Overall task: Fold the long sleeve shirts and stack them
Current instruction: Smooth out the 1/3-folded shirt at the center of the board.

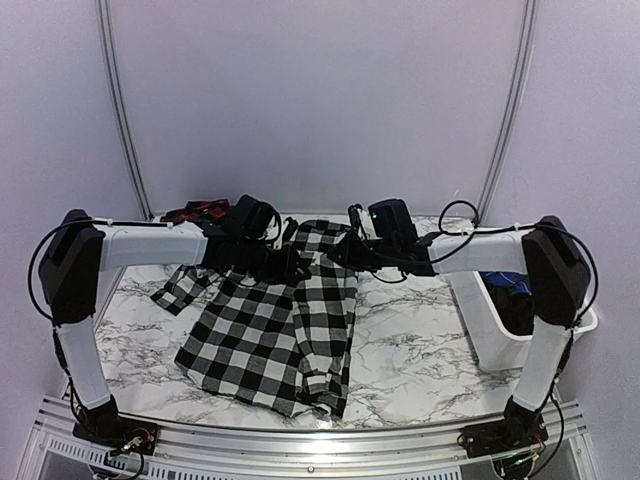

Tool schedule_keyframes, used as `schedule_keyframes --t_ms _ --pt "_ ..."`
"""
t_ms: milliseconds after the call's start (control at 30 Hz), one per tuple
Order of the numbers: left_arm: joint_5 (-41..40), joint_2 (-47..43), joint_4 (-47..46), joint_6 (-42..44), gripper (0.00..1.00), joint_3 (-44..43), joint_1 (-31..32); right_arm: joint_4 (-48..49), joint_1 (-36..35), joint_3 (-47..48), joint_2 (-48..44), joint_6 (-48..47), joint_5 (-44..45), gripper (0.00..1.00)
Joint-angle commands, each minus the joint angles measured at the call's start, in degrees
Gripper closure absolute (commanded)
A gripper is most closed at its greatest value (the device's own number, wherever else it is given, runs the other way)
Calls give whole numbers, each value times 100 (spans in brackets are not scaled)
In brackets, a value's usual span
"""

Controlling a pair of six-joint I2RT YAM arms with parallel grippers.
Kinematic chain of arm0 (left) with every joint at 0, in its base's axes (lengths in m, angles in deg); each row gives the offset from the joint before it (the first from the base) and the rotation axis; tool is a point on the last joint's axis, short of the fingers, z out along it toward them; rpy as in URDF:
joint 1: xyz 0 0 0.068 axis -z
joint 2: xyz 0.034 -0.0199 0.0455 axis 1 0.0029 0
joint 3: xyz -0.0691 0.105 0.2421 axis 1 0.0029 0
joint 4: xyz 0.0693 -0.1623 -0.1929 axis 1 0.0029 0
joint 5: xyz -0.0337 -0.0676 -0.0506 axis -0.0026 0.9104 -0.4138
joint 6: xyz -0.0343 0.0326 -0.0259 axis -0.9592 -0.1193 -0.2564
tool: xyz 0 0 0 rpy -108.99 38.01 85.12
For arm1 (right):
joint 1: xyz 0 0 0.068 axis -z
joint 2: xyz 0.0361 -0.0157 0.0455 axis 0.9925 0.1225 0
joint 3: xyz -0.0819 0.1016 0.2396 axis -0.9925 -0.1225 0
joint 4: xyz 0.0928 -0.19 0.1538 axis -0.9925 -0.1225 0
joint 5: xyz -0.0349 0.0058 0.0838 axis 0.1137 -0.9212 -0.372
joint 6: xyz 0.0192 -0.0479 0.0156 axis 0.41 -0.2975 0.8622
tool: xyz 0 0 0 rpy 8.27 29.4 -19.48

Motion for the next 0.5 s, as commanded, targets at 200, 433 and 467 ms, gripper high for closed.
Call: schedule_keyframes --t_ms 200,433,467 --pt "-206 1710 -412 -210 80 -1577 -359 896 965 1834 2251 -105 -1315 87" --pt "-303 2719 -416 -467 82 -2176 -495 792 1434 3267 3579 338 -1676 88" --pt "-301 2786 -416 -507 82 -2197 -499 725 1459 3435 3709 368 -1679 88"
